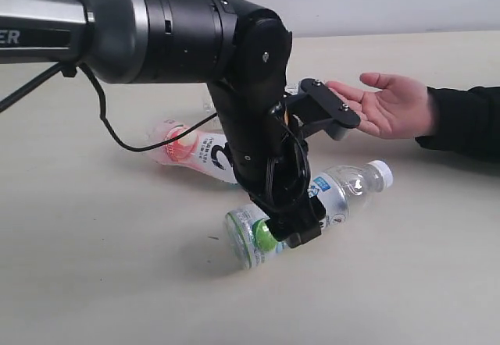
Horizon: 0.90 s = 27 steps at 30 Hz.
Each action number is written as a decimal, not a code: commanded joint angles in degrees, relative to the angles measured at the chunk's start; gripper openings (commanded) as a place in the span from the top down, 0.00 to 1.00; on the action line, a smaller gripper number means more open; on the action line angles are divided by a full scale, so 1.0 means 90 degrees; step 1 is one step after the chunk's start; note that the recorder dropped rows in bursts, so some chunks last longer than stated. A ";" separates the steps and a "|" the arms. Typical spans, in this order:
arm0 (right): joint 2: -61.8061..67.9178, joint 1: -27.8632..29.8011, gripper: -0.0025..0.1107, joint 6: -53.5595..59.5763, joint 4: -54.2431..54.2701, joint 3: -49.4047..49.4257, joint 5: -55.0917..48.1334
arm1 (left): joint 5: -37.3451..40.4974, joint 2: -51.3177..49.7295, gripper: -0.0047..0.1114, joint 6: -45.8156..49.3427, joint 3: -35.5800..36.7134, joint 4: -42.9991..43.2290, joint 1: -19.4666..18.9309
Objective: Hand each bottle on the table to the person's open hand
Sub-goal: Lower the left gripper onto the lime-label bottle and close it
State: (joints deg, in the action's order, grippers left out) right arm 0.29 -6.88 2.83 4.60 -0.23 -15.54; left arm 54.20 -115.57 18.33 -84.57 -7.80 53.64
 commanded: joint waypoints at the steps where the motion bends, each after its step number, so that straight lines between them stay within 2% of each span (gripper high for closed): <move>1: -0.0032 0.0029 0.98 0.0007 -0.0022 0.0026 0.0032 | -0.0180 -0.0122 0.24 0.0134 -0.0045 0.0038 0.0032; 27: -0.0032 0.0029 0.98 0.0007 -0.0022 0.0026 0.0032 | -0.0493 -0.0529 0.24 0.0317 -0.0029 0.0168 0.0032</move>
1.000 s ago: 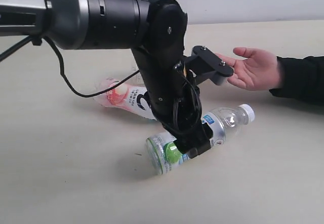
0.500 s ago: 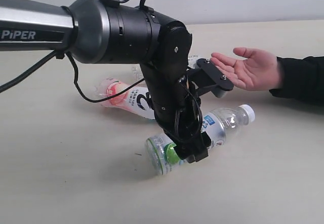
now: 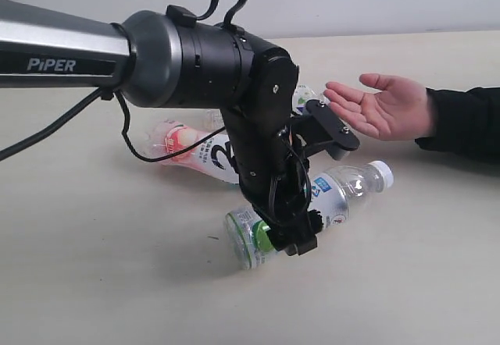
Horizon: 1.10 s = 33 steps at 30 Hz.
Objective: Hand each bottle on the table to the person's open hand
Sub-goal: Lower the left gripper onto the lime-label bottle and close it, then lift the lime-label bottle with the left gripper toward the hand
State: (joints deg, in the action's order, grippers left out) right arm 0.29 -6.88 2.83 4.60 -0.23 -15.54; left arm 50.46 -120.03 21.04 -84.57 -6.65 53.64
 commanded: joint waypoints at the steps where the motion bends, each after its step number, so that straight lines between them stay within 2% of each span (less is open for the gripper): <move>1: -0.0032 0.0029 0.98 0.0007 -0.0022 0.0026 0.0032 | -0.0077 -0.0058 0.24 0.0016 -0.0029 0.0040 0.0032; 8: -0.0032 0.0029 0.98 0.0007 -0.0022 0.0026 0.0032 | 0.0115 -0.0260 0.24 0.0171 -0.0029 0.0056 0.0032; 10: -0.0032 0.0029 0.98 0.0007 -0.0022 0.0026 0.0032 | 0.0104 -0.0260 0.27 0.0131 -0.0029 0.0056 0.0032; 12: -0.0032 0.0029 0.98 0.0007 -0.0022 0.0026 0.0032 | 0.0089 -0.0260 0.37 0.0101 -0.0029 0.0056 0.0032; 15: -0.0032 0.0029 0.98 0.0007 -0.0022 0.0026 0.0032 | 0.0179 -0.0260 0.58 0.0035 -0.0029 -0.0003 0.0032; 20: -0.0032 0.0029 0.98 0.0007 -0.0022 0.0026 0.0032 | 0.0539 -0.0219 0.96 -0.0064 -0.0029 -0.0017 0.0032; 30: -0.0032 0.0029 0.98 0.0007 -0.0022 0.0026 0.0032 | 0.0548 0.0542 0.96 -0.0105 -0.0029 -0.0990 0.0138; 33: -0.0032 0.0029 0.98 0.0007 -0.0022 0.0026 0.0032 | 0.0303 0.0811 0.96 -0.0488 -0.0029 -0.1408 0.0138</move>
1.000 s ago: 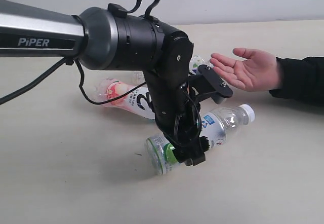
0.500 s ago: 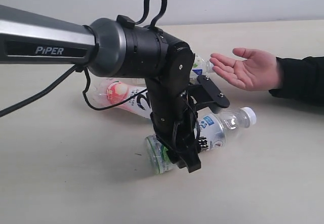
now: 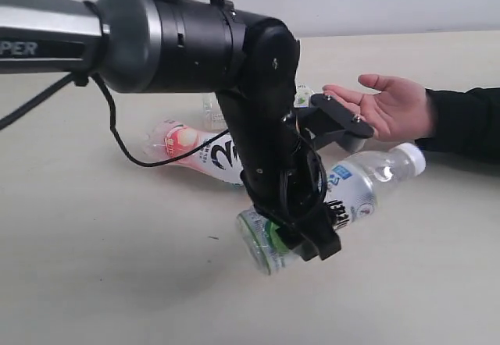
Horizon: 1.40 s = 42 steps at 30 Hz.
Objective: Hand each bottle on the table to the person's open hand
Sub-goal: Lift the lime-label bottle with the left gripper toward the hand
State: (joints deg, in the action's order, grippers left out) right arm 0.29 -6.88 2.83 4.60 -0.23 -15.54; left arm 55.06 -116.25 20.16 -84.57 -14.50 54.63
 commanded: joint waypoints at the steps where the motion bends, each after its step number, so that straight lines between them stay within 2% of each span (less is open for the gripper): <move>1: -0.0032 0.0029 0.98 0.0007 -0.0022 0.0026 0.0032 | -0.0324 0.0489 0.96 -0.0541 -0.0029 -0.0626 0.0028; 5: -0.0032 0.0029 0.98 0.0007 -0.0022 0.0026 0.0032 | -0.0769 0.0700 0.96 -0.1444 -0.0029 -0.0727 0.0028; 10: -0.0032 0.0029 0.98 0.0007 -0.0022 0.0026 0.0032 | -0.1724 0.0768 0.96 -0.2446 -0.0029 -0.0907 0.0016; 17: -0.0032 0.0029 0.98 0.0007 -0.0022 0.0026 0.0032 | -0.3040 0.0768 0.96 -0.2720 -0.0059 -0.1955 0.0004; 20: -0.0032 0.0029 0.98 0.0007 -0.0022 0.0026 0.0032 | -0.3043 0.0730 0.96 -0.2871 -0.0300 -0.2013 -0.0044; 27: -0.0032 0.0029 0.98 0.0007 -0.0022 0.0026 0.0032 | -0.3388 0.0635 0.96 -0.3987 -0.0768 -0.2284 -0.0156; 37: -0.0032 0.0029 0.98 0.0007 -0.0022 0.0026 0.0032 | -0.3483 -0.0714 0.96 -0.4051 -0.1924 -0.3774 -0.0195; 42: -0.0032 0.0029 0.98 0.0007 -0.0022 0.0026 0.0032 | -0.3355 -0.1159 0.96 -0.3649 -0.2028 -0.4540 -0.0354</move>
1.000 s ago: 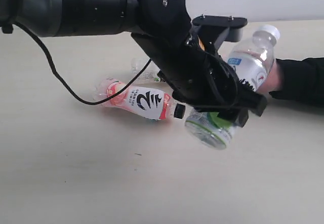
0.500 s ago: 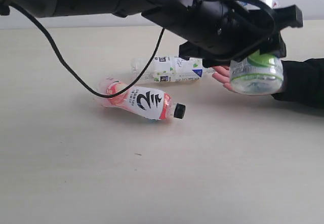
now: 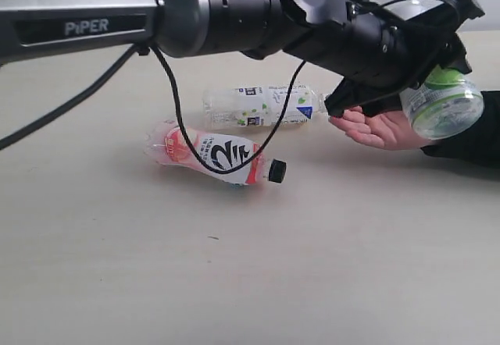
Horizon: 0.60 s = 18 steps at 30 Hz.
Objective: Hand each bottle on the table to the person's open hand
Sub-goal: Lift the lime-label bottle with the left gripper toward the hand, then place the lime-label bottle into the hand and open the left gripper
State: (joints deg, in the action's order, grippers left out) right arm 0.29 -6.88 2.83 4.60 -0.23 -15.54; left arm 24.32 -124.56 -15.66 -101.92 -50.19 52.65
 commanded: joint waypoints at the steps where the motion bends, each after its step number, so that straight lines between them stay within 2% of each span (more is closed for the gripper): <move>1: -0.0032 0.0029 0.98 0.0007 -0.0022 0.0026 0.0032 | 0.0141 -0.0293 0.96 0.0432 -0.0100 -0.0673 -0.0170; 8: -0.0032 0.0029 0.98 0.0007 -0.0022 0.0026 0.0032 | 0.0504 -0.0587 0.96 0.1051 -0.0100 -0.1069 -0.0441; 18: -0.0032 0.0029 0.98 0.0007 -0.0022 0.0026 0.0032 | 0.0491 -0.0886 0.95 0.1210 -0.0100 -0.1185 -0.0468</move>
State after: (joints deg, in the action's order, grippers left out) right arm 0.29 -6.88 2.83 4.60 -0.23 -15.54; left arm 28.61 -132.44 -5.51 -102.37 -60.39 48.63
